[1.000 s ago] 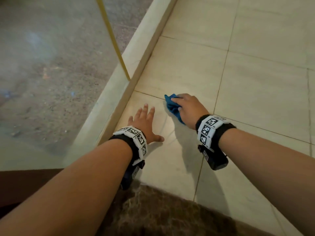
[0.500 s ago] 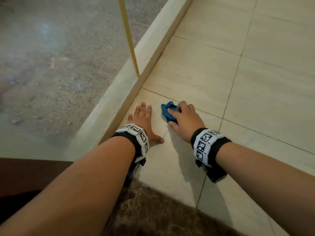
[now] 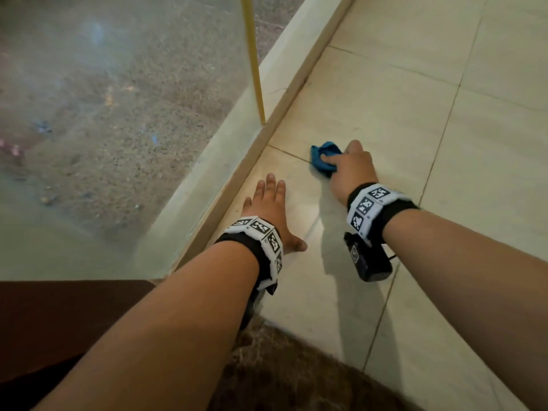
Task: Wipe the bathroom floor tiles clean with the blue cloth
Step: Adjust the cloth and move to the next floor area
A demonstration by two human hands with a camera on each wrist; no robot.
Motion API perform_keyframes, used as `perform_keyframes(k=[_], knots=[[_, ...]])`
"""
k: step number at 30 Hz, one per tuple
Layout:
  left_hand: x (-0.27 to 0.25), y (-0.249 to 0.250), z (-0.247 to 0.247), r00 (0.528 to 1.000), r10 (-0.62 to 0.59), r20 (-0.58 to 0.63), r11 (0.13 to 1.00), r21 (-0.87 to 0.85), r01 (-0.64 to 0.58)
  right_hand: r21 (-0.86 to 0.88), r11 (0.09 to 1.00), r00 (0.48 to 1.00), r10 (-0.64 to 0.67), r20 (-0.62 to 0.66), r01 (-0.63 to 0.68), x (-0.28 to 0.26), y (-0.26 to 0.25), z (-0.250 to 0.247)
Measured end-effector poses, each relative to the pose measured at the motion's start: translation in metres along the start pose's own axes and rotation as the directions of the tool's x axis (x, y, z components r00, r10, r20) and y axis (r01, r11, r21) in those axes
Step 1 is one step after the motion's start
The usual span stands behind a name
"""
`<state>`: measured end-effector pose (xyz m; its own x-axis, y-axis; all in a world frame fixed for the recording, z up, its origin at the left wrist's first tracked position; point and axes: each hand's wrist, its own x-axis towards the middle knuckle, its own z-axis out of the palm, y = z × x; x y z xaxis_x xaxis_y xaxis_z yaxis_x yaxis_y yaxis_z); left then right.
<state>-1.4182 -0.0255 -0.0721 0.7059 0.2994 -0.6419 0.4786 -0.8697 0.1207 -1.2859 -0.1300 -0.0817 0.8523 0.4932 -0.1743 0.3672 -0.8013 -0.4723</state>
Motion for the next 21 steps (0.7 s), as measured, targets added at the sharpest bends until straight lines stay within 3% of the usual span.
perform_keyframes(k=[2, 4, 6, 9, 10, 13, 14, 16, 19, 20, 21], knots=[[0.0, 0.0, 0.002, 1.0, 0.001, 0.004, 1.0, -0.007, -0.001, -0.182, 0.969, 0.982, -0.146, 0.123, 0.167, -0.008, -0.01, 0.003], [0.002, 0.0, 0.002, 1.0, -0.001, 0.003, 1.0, 0.0, 0.001, -0.198, 0.928, 0.94, -0.278, 0.197, 0.316, -0.011, -0.015, 0.009], [0.001, 0.001, 0.001, 1.0, -0.003, 0.013, 1.0, -0.005, 0.003, -0.16, 0.951, 0.955, -0.237, 0.178, 0.266, 0.005, -0.01, 0.0], [-0.001, 0.002, 0.0, 1.0, -0.007, 0.01, 1.0, -0.025, 0.007, -0.122, 0.992, 0.996, -0.019, 0.089, 0.03, 0.03, 0.004, -0.009], [-0.001, 0.002, 0.0, 1.0, -0.006, 0.012, 0.999, -0.032, 0.006, -0.112, 0.994, 0.996, -0.004, 0.088, 0.014, 0.025, 0.001, -0.008], [0.0, 0.003, 0.001, 1.0, -0.008, 0.014, 1.0, -0.025, 0.008, -0.167, 0.948, 0.946, -0.228, 0.23, 0.27, 0.005, -0.017, 0.011], [0.0, 0.003, 0.0, 1.0, -0.007, 0.018, 1.0, -0.021, 0.008, -0.156, 0.941, 0.934, -0.255, 0.249, 0.299, 0.004, -0.018, 0.01], [0.0, 0.003, 0.0, 1.0, -0.005, 0.031, 1.0, -0.027, 0.006, -0.14, 0.964, 0.954, -0.192, 0.229, 0.228, 0.023, -0.011, 0.002], [-0.001, 0.002, 0.0, 1.0, -0.008, 0.027, 0.999, -0.042, 0.009, -0.061, 0.996, 0.991, 0.072, 0.114, -0.066, 0.046, -0.001, -0.01], [-0.001, 0.002, 0.0, 1.0, -0.01, 0.027, 0.999, -0.048, 0.011, -0.032, 0.996, 0.99, 0.089, 0.109, -0.086, 0.04, -0.004, -0.006], [-0.001, 0.003, 0.0, 1.0, -0.012, 0.024, 0.999, -0.05, 0.013, -0.045, 0.999, 0.993, 0.019, 0.12, -0.014, 0.032, -0.009, 0.003]])
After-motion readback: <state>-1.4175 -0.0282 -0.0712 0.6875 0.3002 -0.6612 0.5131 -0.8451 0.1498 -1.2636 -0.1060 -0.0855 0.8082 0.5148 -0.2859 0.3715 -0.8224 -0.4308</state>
